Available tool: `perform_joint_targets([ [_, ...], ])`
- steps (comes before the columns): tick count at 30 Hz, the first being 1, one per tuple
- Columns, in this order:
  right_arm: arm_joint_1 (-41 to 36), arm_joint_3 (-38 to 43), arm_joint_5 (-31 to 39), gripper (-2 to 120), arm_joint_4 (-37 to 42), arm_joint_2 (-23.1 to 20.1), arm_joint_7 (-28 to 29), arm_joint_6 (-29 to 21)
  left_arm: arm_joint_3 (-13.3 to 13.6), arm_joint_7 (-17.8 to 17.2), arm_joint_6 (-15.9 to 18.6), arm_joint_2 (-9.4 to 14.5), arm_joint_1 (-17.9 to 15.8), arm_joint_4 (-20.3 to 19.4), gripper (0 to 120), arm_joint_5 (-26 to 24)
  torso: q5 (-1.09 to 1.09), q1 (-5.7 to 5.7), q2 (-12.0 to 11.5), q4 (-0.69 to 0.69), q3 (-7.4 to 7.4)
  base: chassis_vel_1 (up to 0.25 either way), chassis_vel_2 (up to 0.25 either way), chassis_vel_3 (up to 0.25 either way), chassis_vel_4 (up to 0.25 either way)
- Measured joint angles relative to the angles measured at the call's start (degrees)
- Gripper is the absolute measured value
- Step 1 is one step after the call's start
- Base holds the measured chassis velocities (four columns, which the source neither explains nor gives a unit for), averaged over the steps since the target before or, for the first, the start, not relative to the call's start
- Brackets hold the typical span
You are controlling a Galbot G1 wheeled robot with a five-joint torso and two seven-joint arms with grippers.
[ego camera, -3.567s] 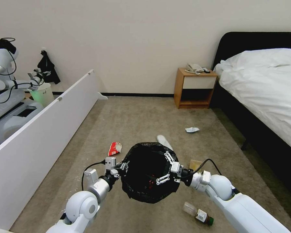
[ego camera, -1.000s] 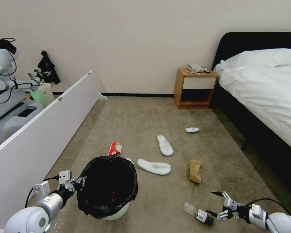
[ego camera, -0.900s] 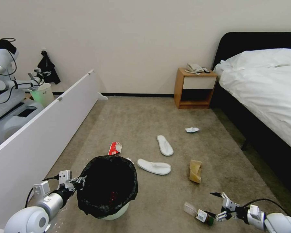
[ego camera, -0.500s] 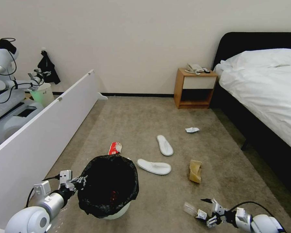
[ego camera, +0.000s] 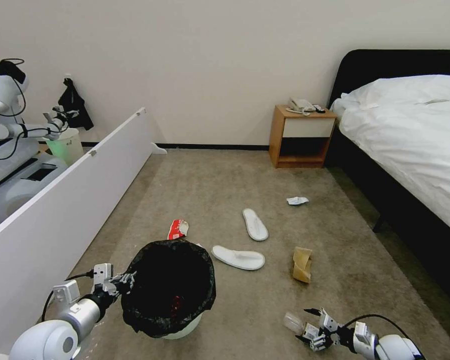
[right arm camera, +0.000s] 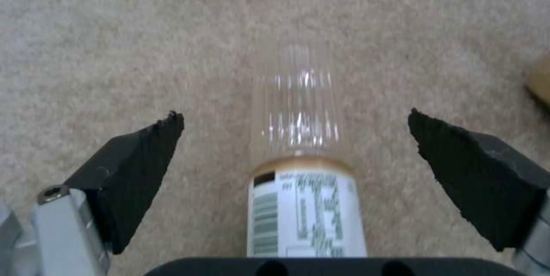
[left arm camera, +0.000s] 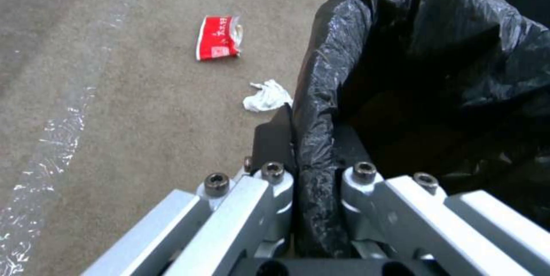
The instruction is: Pick up the trash bin, then pick up the garbage from the floor and place it into the trash bin.
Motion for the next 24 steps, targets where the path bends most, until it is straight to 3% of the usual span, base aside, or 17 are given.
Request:
perform_joint_targets([
  [24, 0.35, 1.84, -3.12, 100, -5.77, 1.85, 2.63, 1.79, -0.13, 0.44, -0.90, -0.13, 0.34, 0.23, 4, 0.37, 0.00, 0.00, 0.00, 0.01, 0.00, 0.000, 0.000, 0.000, 0.000],
])
